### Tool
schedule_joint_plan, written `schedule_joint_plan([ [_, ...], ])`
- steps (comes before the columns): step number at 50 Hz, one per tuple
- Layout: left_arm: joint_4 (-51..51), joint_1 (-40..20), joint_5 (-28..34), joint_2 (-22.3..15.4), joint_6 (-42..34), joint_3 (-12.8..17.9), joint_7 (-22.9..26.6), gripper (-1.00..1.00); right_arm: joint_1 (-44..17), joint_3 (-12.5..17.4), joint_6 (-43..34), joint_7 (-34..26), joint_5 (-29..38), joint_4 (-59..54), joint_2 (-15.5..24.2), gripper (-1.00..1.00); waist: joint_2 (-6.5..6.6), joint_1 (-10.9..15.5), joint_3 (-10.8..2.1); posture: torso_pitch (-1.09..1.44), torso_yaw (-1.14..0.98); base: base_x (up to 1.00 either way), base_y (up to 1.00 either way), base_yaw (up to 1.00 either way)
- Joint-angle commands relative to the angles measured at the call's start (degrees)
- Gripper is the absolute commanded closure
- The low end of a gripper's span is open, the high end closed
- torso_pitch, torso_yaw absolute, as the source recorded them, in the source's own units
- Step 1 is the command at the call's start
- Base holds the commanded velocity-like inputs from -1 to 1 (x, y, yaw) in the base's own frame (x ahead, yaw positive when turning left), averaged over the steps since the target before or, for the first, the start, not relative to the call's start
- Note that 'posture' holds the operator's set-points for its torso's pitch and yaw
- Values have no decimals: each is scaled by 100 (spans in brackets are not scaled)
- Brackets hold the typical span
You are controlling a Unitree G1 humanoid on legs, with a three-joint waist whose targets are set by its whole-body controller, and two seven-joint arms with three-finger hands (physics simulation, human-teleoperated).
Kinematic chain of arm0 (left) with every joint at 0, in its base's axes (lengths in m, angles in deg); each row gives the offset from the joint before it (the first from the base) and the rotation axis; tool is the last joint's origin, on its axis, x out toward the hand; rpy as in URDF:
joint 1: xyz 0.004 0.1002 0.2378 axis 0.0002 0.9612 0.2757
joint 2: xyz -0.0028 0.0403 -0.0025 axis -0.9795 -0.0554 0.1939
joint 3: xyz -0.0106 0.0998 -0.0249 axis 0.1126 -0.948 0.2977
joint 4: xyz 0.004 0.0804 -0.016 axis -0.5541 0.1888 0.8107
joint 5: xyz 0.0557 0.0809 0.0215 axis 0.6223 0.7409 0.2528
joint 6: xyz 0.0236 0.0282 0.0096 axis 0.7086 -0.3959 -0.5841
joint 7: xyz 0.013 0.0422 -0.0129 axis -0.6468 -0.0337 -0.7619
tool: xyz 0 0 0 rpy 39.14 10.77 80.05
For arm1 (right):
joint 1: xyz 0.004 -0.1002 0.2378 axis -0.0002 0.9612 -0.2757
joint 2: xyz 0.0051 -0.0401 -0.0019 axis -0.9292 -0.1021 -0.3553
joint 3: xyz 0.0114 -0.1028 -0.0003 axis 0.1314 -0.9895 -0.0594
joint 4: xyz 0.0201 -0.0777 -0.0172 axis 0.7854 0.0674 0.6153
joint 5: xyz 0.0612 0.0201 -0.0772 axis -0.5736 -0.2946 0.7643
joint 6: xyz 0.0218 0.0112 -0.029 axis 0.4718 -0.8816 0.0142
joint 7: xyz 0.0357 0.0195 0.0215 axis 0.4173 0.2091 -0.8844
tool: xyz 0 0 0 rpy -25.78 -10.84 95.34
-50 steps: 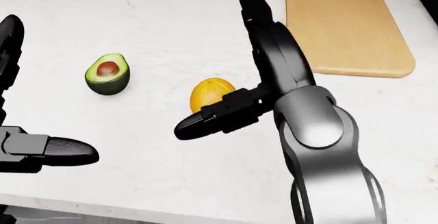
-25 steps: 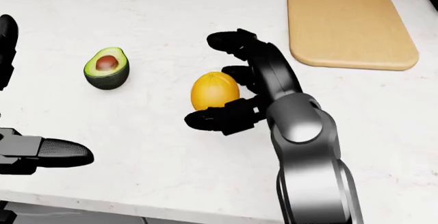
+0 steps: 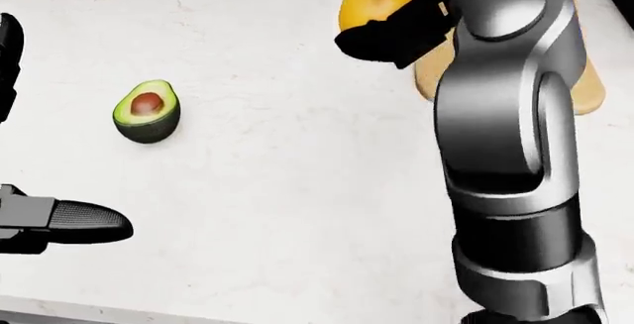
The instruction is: Place the avocado and the orange on separate cutting boards.
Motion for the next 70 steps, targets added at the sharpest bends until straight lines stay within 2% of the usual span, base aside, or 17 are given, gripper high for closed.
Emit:
schedule_joint_plan([
  [1,-187,-197,-74,-72,83,26,-115,-100,-534,227,512,719,-478,-891,243,100,38,-7,-115,0,0,0,0,0],
  [4,-177,-199,-120,-92,68,59,-141,-100,-1395,606,1352,1962,-1319,-2847,663,100,42,-31,-125,0,0,0,0,0],
  [7,-224,-235,-228,-141,3,133,-170,-100,-2126,721,2341,3088,-1943,-4725,1057,100,60,-34,-148,0,0,0,0,0],
  [9,-231,-216,-273,-159,7,154,-185,-100,-2353,679,2766,3544,-2181,-5571,1215,100,68,-31,-135,0,0,0,0,0],
  [12,-162,-161,-253,-183,126,89,-189,-100,-2428,702,3223,4218,-2461,-6359,1371,100,66,-24,-118,0,0,0,0,0],
  [15,-126,-86,-227,-187,230,78,-169,-100,-2381,734,3461,4597,-2749,-6579,1429,100,44,-7,-115,0,0,0,0,0],
  [20,-79,37,-158,-170,370,51,-116,-100,-2316,665,3443,5089,-2923,-6750,1520,100,12,10,-109,0,0,0,0,0],
  [31,-110,11,-160,-166,306,113,-94,-100,-2001,586,3140,5340,-2995,-6848,1652,100,-46,42,-111,0,0,0,0,0],
  [44,-98,82,-145,-163,389,108,-80,-100,-1712,610,3103,5313,-2999,-6924,1706,100,-51,47,-131,0,0,0,0,0],
  [45,-98,92,-137,-161,395,100,-78,-100,-1708,605,3095,5304,-2996,-6919,1702,92,-50,47,-134,0,0,0,0,0],
  [48,-128,73,-152,-162,351,122,-81,-100,-1712,596,3104,5298,-2984,-6924,1697,42,-48,48,-138,0,0,0,0,0],
  [51,-150,45,-176,-171,306,145,-90,-100,-1718,589,3096,5290,-2970,-6911,1689,25,-47,48,-138,0,0,0,0,0],
  [54,-158,-22,-208,-187,246,156,-116,-100,-1726,589,3146,5293,-2955,-6949,1695,-14,-48,51,-141,0,0,0,0,0],
  [61,-155,-12,-232,-207,260,160,-135,-100,-1649,583,3231,5218,-2949,-6967,1642,-51,-53,55,-150,0,0,0,0,0],
  [66,-105,81,-175,-195,385,141,-91,-100,-1646,578,3235,5143,-2935,-6927,1667,-54,-59,58,-167,0,0,0,0,0],
  [68,-124,87,-178,-199,371,154,-84,-100,-1691,575,3208,5077,-2930,-6861,1700,-67,-58,61,-171,0,0,0,0,0],
  [70,-143,53,-198,-200,325,170,-99,-100,-1734,580,3174,4998,-2945,-6751,1728,-69,-54,63,-166,0,0,0,0,0],
])
